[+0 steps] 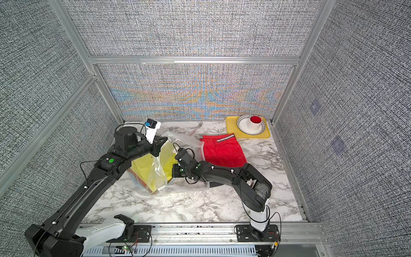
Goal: Take the trousers out of the vacuum bag
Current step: Take out the trousers from the vacuum bag.
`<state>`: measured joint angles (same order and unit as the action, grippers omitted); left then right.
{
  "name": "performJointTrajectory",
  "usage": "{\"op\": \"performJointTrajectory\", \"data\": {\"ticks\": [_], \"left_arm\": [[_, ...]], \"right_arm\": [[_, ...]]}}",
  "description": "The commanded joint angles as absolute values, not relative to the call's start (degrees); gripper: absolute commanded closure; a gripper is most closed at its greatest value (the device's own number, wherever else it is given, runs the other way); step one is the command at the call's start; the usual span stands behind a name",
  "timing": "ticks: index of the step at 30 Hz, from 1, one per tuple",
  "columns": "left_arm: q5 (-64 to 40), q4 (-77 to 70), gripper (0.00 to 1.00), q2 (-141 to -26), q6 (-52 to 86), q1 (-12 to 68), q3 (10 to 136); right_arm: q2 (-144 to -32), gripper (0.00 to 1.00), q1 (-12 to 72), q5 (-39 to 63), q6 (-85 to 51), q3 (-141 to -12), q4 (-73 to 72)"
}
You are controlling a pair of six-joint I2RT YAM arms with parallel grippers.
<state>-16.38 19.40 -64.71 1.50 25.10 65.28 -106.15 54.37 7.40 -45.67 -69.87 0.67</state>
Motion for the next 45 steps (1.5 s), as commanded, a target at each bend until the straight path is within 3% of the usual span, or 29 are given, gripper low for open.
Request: {"op": "performJointTrajectory", "data": {"ticks": [1,15,31,41,42,44,45], "left_arm": [[-15.5,17.9,1.0,-64.6,1.1,25.1,65.1],[-13.1,16.7,1.0,-65.0,1.1,25.1,64.1],[-8.4,16.1,1.0,-67.3,1.1,25.1,64.7],[-8.4,16.2,1.0,-67.1,1.1,25.1,64.9],[-8.4,16.2,1.0,-67.2,1.1,25.1,64.9],[-8.5,16.2,1.0,-67.3,1.1,25.1,65.0],[-8.6,16.2,1.0,-67.3,1.1,25.1,65.1]], "right_arm": [[-105.1,0.99,54.3,6.1,-43.9,-70.0,0.2],[-97.3,1.0,54.1,-1.6,-36.7,-74.8,10.3],[-90.4,1.0,55.4,-6.8,-35.7,-70.0,16.0],[-92.6,1.0,55.2,-5.5,-41.4,-63.5,11.4],[-92.6,0.96,55.2,-5.4,-41.9,-63.3,11.1],[-92.3,0.74,55.2,-5.1,-43.3,-62.7,9.6],[-92.2,0.69,55.3,-4.7,-44.3,-62.2,8.7]]}}
